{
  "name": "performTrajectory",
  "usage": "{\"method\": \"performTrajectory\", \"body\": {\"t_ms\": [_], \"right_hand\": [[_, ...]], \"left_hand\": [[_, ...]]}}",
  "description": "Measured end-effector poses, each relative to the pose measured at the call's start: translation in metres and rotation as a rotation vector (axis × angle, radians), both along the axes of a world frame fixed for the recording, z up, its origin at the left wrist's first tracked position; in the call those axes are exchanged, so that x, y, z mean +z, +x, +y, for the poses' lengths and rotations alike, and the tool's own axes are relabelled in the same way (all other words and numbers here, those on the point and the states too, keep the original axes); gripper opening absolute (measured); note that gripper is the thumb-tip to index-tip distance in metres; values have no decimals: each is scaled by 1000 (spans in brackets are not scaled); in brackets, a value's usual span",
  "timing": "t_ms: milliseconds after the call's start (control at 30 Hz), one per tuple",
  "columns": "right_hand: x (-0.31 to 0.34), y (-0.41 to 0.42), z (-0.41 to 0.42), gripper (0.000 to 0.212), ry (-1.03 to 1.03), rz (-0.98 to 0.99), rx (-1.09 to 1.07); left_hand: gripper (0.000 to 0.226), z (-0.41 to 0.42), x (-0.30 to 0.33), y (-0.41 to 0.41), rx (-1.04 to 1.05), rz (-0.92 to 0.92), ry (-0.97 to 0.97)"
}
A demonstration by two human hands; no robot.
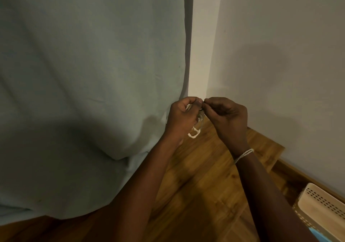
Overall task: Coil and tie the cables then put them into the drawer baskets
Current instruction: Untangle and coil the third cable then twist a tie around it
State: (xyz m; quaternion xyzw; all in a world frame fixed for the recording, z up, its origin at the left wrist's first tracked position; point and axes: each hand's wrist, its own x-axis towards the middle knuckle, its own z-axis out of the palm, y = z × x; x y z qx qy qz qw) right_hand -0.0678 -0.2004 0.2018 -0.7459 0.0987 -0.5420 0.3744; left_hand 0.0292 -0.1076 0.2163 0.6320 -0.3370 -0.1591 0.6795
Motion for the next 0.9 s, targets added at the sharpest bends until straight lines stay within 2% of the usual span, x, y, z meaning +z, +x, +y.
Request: {"method": "performTrajectory", "body": {"t_ms": [333, 733, 900], "right_hand": [[9, 0, 6, 19, 136, -104, 104], [18, -4, 8, 21, 180, -120, 154], [23, -6, 8, 22, 171, -134, 161]], "left_hand": [[28, 5, 12, -5, -6, -17, -19], [27, 11, 21, -9, -12, 34, -56], [27, 13, 26, -11, 7, -1, -57]]}}
